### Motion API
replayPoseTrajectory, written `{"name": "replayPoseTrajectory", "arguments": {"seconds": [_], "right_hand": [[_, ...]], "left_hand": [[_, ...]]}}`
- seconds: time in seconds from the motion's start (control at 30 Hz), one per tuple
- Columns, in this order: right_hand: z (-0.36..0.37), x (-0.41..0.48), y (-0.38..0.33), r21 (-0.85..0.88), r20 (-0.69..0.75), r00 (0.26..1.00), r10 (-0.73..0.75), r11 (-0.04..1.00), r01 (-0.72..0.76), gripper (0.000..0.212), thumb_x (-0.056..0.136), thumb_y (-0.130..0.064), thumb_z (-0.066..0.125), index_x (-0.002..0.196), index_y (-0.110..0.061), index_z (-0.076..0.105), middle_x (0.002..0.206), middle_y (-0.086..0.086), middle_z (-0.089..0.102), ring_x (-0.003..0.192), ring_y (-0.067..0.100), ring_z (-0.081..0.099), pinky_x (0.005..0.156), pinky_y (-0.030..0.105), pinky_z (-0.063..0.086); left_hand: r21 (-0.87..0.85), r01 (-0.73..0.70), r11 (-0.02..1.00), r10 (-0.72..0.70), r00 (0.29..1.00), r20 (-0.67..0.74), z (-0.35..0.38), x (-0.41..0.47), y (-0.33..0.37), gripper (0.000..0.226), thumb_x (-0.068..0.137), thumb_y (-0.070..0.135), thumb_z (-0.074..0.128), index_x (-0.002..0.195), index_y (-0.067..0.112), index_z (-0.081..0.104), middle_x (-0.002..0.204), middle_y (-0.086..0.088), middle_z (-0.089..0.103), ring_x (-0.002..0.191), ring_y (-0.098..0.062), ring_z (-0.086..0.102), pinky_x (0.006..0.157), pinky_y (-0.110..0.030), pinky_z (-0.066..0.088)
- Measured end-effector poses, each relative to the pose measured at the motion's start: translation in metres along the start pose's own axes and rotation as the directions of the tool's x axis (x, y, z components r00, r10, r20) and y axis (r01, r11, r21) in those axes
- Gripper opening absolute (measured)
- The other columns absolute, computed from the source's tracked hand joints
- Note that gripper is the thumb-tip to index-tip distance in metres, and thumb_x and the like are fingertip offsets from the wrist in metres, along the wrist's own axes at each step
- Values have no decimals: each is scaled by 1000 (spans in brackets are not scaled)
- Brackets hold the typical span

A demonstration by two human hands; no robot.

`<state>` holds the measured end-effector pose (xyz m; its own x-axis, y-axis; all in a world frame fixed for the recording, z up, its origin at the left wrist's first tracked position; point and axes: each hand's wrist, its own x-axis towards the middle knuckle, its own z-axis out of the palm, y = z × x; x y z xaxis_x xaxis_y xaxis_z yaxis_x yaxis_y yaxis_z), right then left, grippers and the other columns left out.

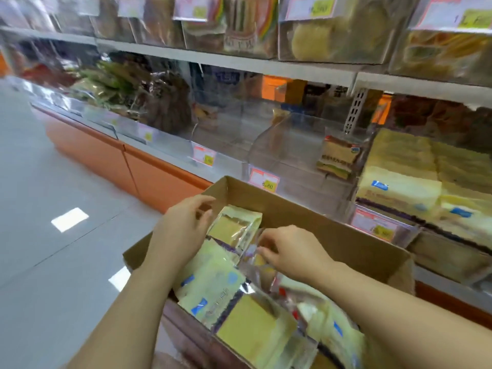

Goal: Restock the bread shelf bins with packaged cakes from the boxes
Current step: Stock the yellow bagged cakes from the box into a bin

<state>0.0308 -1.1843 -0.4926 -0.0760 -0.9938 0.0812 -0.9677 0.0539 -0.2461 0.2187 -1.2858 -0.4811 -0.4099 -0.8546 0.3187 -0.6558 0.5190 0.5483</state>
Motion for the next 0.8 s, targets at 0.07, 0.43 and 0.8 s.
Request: {"name": "replayPoseTrajectory", "arguments": {"seconds": [0.07,0.43,0.8], "right_hand": [[13,14,-10,80,111,994,14,997,-23,23,94,-40,49,105,-24,62,93,-8,63,89,18,59,69,30,45],[59,28,-39,280,592,806,-2,938,-204,104,72,-51,76,150,-24,13,150,-1,34,136,19,33,104,29,34],[32,-3,-21,390,469,878,-97,914,-107,84,64,-38,83,136,-30,40,132,-8,53,114,8,53,95,21,45]], "left_hand": [[-31,6,1000,-6,1000,-6,-1,4,-6,27,95,23,53,119,31,60,109,14,63,96,-8,57,85,-39,52],[-141,15,990,-16,1000,-6,-11,15,-17,27,94,17,54,117,27,64,108,15,65,93,-2,58,84,-29,50],[-167,-31,985,46,995,87,-4,13,-5,29,95,21,54,123,28,60,106,18,60,95,0,56,88,-28,50]]}}
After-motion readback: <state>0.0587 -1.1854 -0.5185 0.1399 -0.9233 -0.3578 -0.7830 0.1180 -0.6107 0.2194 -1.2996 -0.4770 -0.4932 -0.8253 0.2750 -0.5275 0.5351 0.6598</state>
